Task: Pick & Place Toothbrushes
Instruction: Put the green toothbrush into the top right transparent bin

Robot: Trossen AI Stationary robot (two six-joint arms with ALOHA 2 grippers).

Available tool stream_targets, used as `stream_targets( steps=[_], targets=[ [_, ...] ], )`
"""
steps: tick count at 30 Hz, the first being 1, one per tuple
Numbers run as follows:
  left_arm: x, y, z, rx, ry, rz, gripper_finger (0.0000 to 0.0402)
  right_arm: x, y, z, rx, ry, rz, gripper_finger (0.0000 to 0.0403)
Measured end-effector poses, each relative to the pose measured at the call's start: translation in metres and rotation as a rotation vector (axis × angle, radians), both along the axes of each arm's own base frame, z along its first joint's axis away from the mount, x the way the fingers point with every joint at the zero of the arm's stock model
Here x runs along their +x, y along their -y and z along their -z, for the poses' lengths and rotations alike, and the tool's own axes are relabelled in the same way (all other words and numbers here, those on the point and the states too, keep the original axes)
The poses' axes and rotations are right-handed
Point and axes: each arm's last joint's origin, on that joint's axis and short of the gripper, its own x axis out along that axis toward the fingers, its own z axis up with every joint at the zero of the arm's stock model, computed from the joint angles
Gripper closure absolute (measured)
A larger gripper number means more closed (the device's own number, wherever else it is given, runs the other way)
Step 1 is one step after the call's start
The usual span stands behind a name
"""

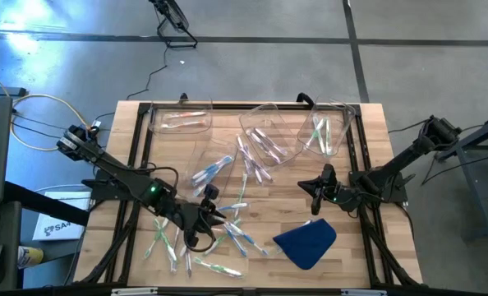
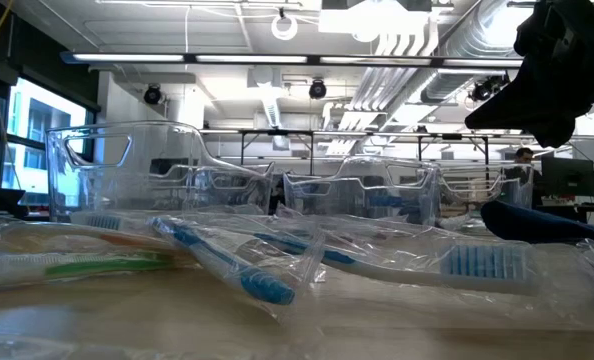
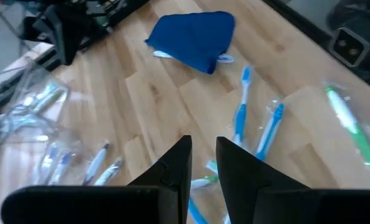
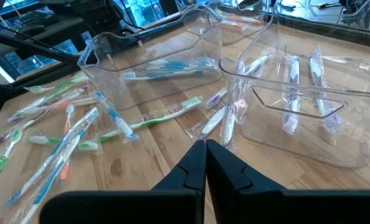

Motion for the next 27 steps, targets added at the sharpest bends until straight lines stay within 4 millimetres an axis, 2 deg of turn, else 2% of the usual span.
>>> stream_targets(
  steps=[4,11,16,19,22,27],
  targets=[
    [0.000,0.000,0.000,-0.023,0.005,-0.027,0.0332,0.000,0.000,0.000,0.000,0.000,0.000,0.0399],
    [0.006,0.004,-0.004,-0.202,0.059,-0.113,0.0332,0.000,0.000,0.000,0.000,0.000,0.000,0.0399],
    [0.014,0.022,0.002,-0.229,0.117,-0.094,0.0332,0.000,0.000,0.000,0.001,-0.003,-0.004,0.0399],
    [0.013,0.031,0.008,-0.238,0.129,-0.141,0.0333,0.000,0.000,0.001,0.007,-0.012,-0.021,0.0399],
    [0.013,0.042,0.007,-0.234,0.129,-0.192,0.0346,0.000,-0.001,0.002,0.001,-0.027,-0.035,0.0399],
    [0.015,0.058,-0.005,-0.242,0.062,-0.224,0.0395,0.000,-0.001,0.002,-0.033,-0.042,-0.062,0.0399]
  ],
)
